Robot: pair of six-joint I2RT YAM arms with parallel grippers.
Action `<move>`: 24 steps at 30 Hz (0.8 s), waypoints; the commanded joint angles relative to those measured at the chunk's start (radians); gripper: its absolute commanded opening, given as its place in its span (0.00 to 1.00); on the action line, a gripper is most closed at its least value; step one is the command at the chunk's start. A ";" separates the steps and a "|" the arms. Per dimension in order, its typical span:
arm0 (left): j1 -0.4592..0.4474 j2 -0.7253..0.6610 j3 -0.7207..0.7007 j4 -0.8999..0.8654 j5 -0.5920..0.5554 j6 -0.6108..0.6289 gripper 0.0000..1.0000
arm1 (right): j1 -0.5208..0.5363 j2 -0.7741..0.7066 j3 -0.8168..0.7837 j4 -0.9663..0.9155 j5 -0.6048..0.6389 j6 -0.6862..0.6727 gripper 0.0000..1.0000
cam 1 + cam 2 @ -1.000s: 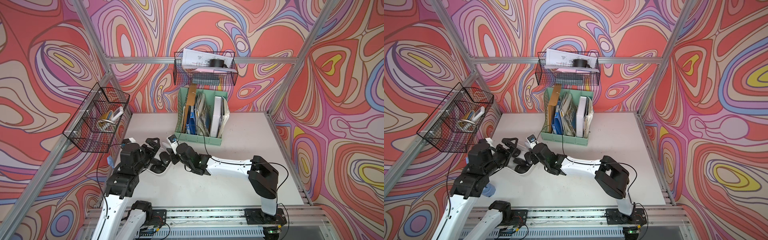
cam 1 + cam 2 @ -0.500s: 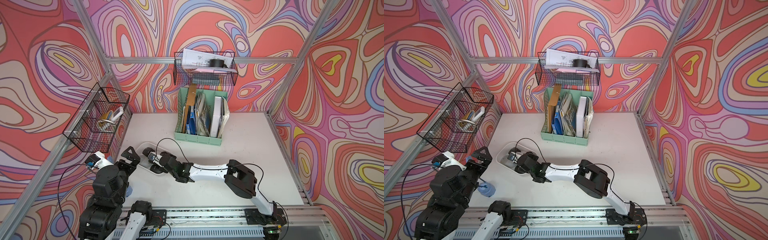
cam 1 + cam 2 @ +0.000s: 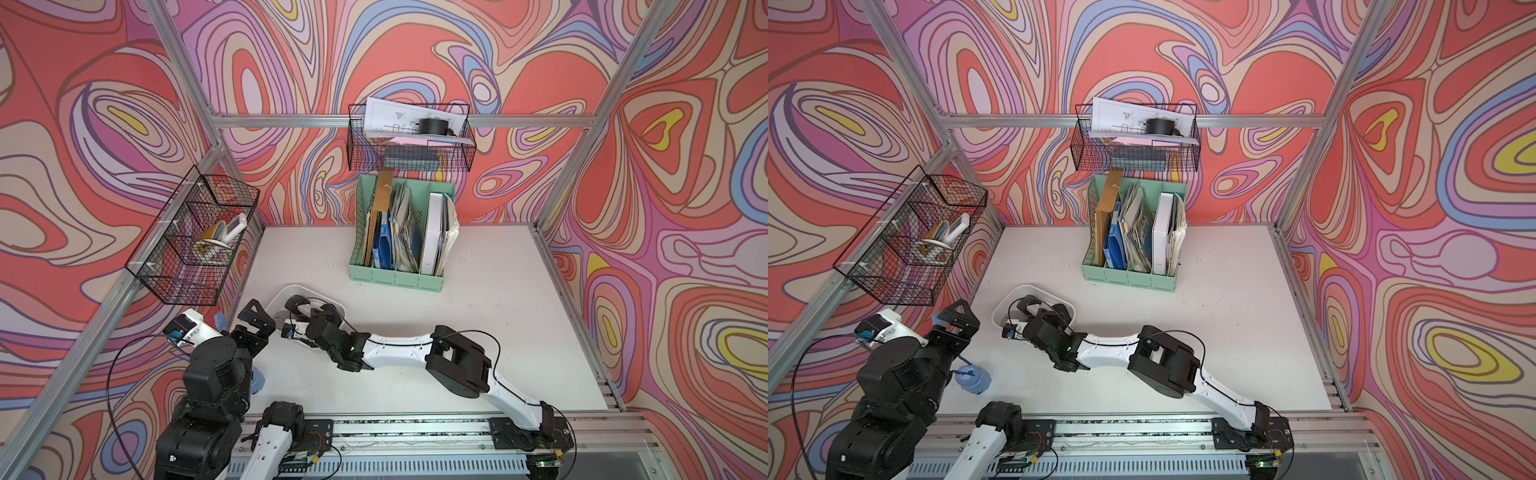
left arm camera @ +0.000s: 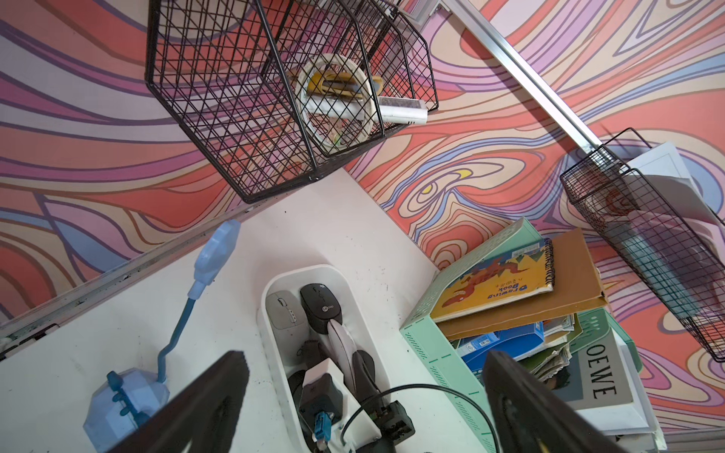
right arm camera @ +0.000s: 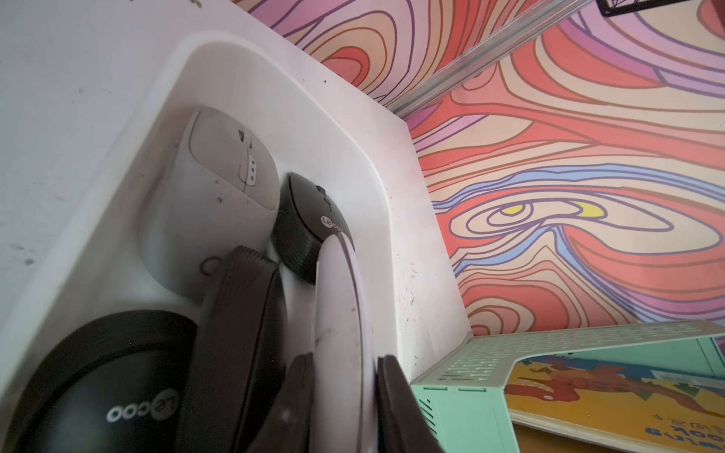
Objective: Put the mouse in the storage box
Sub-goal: Place the mouse in the storage box.
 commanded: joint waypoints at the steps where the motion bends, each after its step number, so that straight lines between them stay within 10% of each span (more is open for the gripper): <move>1: -0.001 -0.010 -0.004 -0.016 -0.026 0.025 0.99 | 0.008 0.027 0.018 0.001 0.015 -0.032 0.43; 24: -0.001 0.034 -0.056 0.022 0.007 0.046 0.99 | -0.008 -0.360 -0.196 -0.059 -0.135 0.380 0.79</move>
